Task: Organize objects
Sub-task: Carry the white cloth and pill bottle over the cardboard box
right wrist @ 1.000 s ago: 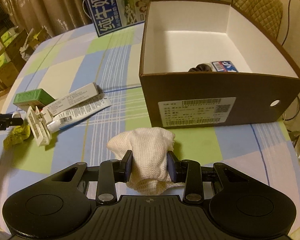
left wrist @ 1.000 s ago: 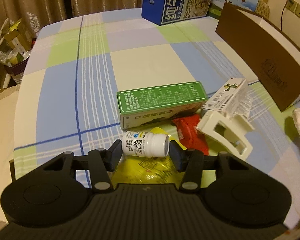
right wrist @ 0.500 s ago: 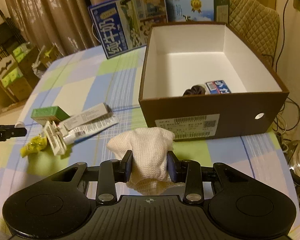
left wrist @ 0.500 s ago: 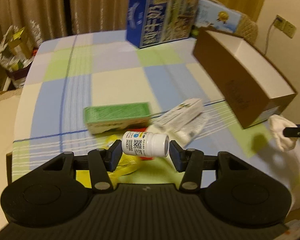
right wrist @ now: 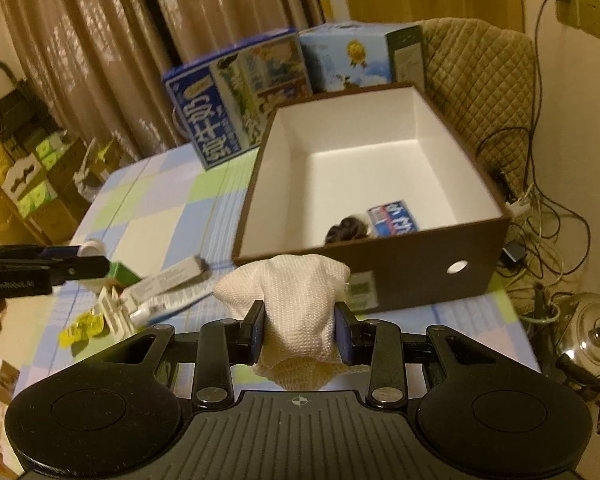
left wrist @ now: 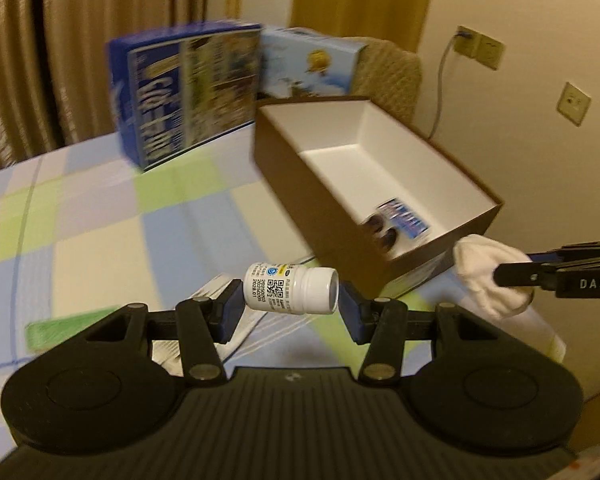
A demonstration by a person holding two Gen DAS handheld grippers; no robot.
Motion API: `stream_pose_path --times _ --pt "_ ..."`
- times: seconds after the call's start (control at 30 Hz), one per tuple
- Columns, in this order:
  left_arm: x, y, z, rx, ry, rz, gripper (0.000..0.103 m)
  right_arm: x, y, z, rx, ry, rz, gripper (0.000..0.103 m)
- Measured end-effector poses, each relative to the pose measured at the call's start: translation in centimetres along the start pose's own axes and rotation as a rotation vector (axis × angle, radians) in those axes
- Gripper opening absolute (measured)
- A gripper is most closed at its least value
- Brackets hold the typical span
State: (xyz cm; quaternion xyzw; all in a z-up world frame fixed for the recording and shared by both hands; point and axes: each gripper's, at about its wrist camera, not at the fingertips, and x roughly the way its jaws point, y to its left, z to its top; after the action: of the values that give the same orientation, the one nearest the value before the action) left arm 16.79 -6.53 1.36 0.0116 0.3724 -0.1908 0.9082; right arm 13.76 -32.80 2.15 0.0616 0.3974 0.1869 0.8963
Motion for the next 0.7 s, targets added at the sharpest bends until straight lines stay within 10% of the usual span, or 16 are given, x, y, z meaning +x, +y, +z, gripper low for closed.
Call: stream_pose_path --times 0.7 --pt "13.5 -8.3 10.2 0.066 0.027 -0.018 0.046 6.3 -8.6 10.0 0.004 -0.032 0.01 0.033"
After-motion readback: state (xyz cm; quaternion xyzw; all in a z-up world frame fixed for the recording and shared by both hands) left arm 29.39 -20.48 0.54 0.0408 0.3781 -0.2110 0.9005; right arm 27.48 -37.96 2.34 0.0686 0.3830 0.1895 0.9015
